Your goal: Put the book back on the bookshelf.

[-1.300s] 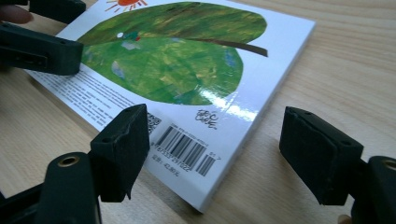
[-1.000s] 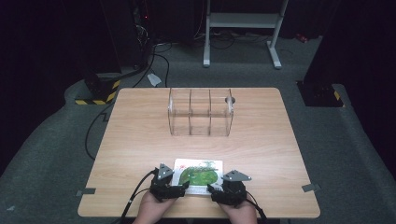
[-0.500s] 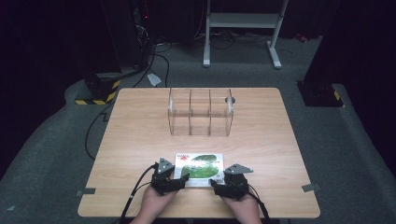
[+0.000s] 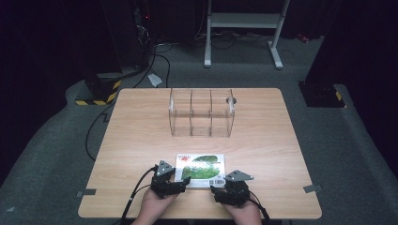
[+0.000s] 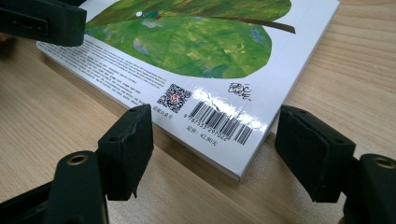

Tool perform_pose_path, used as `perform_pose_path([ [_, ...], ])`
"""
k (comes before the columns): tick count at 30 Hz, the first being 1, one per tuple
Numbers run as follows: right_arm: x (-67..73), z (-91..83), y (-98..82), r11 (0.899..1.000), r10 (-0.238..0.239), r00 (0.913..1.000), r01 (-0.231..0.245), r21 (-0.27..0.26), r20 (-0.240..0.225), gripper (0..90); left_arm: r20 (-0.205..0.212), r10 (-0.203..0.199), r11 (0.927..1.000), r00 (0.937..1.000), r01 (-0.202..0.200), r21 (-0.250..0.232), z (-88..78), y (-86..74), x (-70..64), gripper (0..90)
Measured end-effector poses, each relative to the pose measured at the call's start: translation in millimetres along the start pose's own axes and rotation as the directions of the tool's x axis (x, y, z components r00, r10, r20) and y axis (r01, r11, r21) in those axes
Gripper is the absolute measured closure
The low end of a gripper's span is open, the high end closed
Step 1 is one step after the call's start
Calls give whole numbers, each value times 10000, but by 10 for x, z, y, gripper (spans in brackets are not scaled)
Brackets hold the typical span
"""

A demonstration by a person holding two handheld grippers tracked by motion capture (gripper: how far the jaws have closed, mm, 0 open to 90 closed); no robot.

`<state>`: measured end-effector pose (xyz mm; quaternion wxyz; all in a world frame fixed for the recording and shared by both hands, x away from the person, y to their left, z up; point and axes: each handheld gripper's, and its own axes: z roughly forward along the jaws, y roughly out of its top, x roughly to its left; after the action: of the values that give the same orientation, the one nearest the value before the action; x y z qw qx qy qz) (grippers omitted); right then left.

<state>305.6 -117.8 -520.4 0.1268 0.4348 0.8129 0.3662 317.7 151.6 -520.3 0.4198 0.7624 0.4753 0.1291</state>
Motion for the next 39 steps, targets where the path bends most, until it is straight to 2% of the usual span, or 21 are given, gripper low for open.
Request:
perform_pose_path([
  [9,-1,3,-4,10000,-32,10000,33,-61,49,281,6,-192,9997,9998,192,-133,-11,13,14,261],
  [11,1,2,-4,10000,5,10000,-5,-52,42,282,-111,-451,9990,9989,452,59,18,9,42,260],
  [12,2,2,-5,10000,13,10000,-13,-56,56,284,10,-786,9968,9969,786,127,54,7,56,261],
  [13,4,3,-6,10000,6,10000,-6,-65,75,285,10,-786,9968,9969,786,127,54,7,56,254],
  [14,4,4,-5,10000,-20,10000,21,-81,81,285,67,-1133,9935,9935,1132,114,71,28,49,234],
  [15,4,4,-5,10000,-20,10000,21,-81,81,285,67,-1133,9935,9935,1132,114,71,28,49,235],
  [17,3,3,-5,10000,2,9999,-1,-64,103,289,60,-1076,9942,9942,1076,-36,61,33,57,247],
  [19,7,3,-4,10000,-6,9999,8,-83,130,293,290,-1391,9888,9899,1405,-511,-3,48,64,261],
  [21,5,-2,-6,9999,109,9999,-109,-56,56,292,377,-1388,9876,9896,1411,-687,-32,59,71,277],
  [22,-2,0,-5,9999,78,10000,-77,-109,22,291,535,-1513,9836,9870,1557,-910,-70,73,71,279],
  [25,-10,0,-7,9998,123,9999,-124,-147,-48,288,600,-1521,9827,9865,1575,-977,-89,75,72,297],
  [30,-13,-1,-9,9998,130,9998,-132,-157,-124,278,578,-1551,9773,9862,1617,-1370,-162,71,83,424],
  [31,-13,-1,-9,9998,130,9998,-132,-157,-124,278,636,-1667,9741,9840,1743,-1442,-173,66,98,424],
  [32,-15,-4,-10,9997,191,9997,-193,-147,-145,278,976,-2011,9664,9747,2137,-1428,-184,53,153,464],
  [33,-15,-3,-10,9997,190,9997,-192,-151,-148,279,976,-2011,9664,9747,2137,-1428,-184,53,153,476],
  [34,-14,-2,-10,9997,187,9997,-190,-160,-146,278,1442,-2621,9507,9542,2810,-1314,-176,33,212,490],
  [35,-14,-2,-10,9997,187,9997,-190,-160,-146,278,1442,-2621,9507,9542,2810,-1314,-176,33,212,501],
  [36,-9,-2,-9,9997,216,9997,-218,-150,-119,277,2017,-3019,9370,9317,3291,-1175,-165,9,282,518],
  [37,-9,-1,-9,9996,223,9997,-225,-154,-124,276,2548,-3144,9324,9145,3479,-982,-145,-1,294,571],
  [38,-12,0,-9,9997,192,9996,-196,-155,-214,277,2548,-3144,9324,9145,3479,-982,-145,-1,294,582],
  [39,-6,1,-7,9999,95,9997,-98,-112,-216,280,2561,-2911,9447,9218,3192,-752,-106,-7,227,592],
])
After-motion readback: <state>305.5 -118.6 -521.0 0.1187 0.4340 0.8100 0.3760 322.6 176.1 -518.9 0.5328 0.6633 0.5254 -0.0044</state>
